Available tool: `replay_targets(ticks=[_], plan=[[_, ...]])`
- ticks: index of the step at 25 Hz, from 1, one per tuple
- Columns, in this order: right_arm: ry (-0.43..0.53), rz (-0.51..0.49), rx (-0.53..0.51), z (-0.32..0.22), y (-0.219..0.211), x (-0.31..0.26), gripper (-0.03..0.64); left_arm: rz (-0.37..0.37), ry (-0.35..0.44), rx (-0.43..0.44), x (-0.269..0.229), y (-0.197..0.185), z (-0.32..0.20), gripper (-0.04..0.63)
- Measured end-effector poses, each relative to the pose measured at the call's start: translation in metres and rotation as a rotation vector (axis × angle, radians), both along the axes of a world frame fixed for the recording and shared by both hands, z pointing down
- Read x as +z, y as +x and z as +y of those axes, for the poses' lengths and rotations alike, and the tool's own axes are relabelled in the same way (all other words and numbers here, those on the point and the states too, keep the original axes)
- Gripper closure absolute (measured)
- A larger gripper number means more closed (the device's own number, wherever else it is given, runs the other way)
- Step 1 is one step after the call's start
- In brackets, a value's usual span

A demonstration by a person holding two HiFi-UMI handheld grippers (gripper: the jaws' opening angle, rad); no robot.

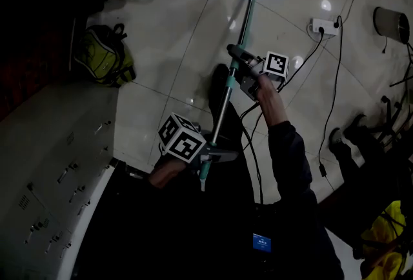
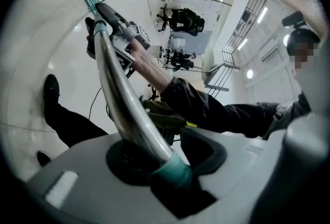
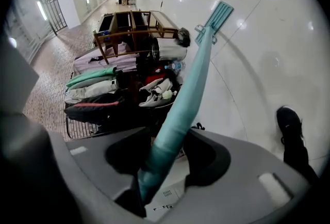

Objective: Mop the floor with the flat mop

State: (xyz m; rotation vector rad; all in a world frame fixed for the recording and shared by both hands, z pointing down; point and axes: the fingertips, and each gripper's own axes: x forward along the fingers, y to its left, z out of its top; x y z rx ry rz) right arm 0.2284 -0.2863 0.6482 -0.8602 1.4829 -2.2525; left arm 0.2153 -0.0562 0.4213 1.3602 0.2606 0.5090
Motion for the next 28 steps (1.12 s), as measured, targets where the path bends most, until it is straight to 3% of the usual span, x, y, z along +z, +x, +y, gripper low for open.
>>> replay_targets(ticks=[7,12,20,28], plan=[[0.01,0.022,0.006,-0.056,0.036,0.005,0.411,-0.002,0.009,0.023,0.006,0.033,-0.052,0.439],[0.05,0.022,-0.028,-0.051,0.031,0.001,0.41,-0.001,0.024,0.05,0.007,0.028,-0.041,0.439],[0.097,0.025,-0.01,0.024,-0.027,-0.036,0.408,0.026,0.036,0.044,-0.025,-0.034,0.04,0.439],[0.162,0.008,0.066,0.14,-0.126,-0.074,0.41,0.079,0.095,0.083,-0.043,-0.149,0.168,0.439]])
